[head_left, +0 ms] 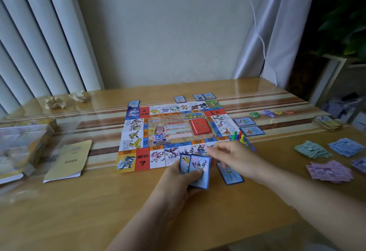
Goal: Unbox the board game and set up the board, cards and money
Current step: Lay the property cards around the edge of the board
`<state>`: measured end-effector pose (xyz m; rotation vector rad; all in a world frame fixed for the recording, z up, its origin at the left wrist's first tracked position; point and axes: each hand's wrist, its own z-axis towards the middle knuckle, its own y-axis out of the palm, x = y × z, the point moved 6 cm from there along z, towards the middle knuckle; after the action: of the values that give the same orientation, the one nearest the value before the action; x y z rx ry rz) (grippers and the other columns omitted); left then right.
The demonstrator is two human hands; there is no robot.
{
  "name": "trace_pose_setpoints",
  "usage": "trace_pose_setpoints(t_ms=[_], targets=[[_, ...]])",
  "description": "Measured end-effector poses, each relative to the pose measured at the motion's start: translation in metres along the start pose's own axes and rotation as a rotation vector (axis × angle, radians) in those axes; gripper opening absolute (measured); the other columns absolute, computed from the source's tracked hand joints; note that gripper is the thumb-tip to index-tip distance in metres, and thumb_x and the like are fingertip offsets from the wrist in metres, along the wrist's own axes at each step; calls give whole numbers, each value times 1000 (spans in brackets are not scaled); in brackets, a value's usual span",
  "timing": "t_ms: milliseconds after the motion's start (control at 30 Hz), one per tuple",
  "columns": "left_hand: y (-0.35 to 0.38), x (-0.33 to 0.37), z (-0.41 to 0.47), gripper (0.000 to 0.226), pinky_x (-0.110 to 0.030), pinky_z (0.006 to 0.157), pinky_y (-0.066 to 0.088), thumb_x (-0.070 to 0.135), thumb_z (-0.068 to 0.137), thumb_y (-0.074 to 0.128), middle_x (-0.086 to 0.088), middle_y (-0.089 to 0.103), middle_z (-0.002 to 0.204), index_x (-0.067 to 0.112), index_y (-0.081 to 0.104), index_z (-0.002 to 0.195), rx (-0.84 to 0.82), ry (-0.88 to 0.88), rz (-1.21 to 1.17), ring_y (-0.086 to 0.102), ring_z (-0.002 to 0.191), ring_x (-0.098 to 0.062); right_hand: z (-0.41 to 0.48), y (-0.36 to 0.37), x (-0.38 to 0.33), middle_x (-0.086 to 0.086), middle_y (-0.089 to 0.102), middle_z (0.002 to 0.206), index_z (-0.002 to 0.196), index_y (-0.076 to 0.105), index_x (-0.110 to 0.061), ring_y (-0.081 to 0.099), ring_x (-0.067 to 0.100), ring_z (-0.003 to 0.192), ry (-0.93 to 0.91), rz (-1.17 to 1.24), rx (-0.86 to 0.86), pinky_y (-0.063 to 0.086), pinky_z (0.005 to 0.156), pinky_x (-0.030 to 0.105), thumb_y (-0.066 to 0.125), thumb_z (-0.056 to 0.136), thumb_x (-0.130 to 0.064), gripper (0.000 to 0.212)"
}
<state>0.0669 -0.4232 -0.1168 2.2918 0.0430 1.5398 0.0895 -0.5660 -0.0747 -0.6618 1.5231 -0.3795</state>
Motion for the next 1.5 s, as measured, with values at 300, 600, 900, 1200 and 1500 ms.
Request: trace_pose_setpoints(t_ms=[300, 600, 900, 1200, 1500], targets=[[-37, 26, -10, 10, -34, 75, 56, 10, 93, 55, -5, 72, 90, 8, 57, 102, 178, 109, 139, 69, 84, -18, 5, 9, -4, -1, 73, 77, 84, 68, -14, 60, 0, 57, 65, 25, -23, 49, 66, 17, 73, 81, -28, 15], [-89, 63, -19, 25, -36, 75, 52, -4, 99, 32, -17, 67, 100, 7, 53, 92, 280, 159, -179, 65, 93, -26, 14, 30, -11, -13, 63, 78, 89, 68, -23, 58, -2, 66, -3, -281, -88, 50, 68, 17, 75, 81, -20, 11], [-80, 46, -14, 30, -33, 76, 58, -12, 94, 36, -10, 73, 96, 9, 55, 104, 141, 84, -149, 69, 92, -21, 21, 38, -9, -16, 56, 77, 100, 68, -20, 49, -3, 66, -105, -390, -30, 33, 56, 11, 71, 83, -23, 17], [-70, 38, -13, 25, -29, 66, 60, -11, 88, 51, -14, 74, 90, 2, 56, 109, 57, 49, -100, 72, 83, -22, 24, 28, -21, -14, 52, 91, 102, 67, -23, 51, -7, 80, -173, -435, 46, 39, 71, 9, 73, 81, -30, 23], [-39, 77, 0, 23, -28, 70, 59, -7, 84, 59, -16, 72, 94, 0, 58, 106, 25, 197, 41, 71, 85, -26, 37, -4, -90, -13, 69, 79, 89, 68, -21, 63, -4, 70, -168, -18, -1, 50, 70, 16, 71, 80, -39, 20]])
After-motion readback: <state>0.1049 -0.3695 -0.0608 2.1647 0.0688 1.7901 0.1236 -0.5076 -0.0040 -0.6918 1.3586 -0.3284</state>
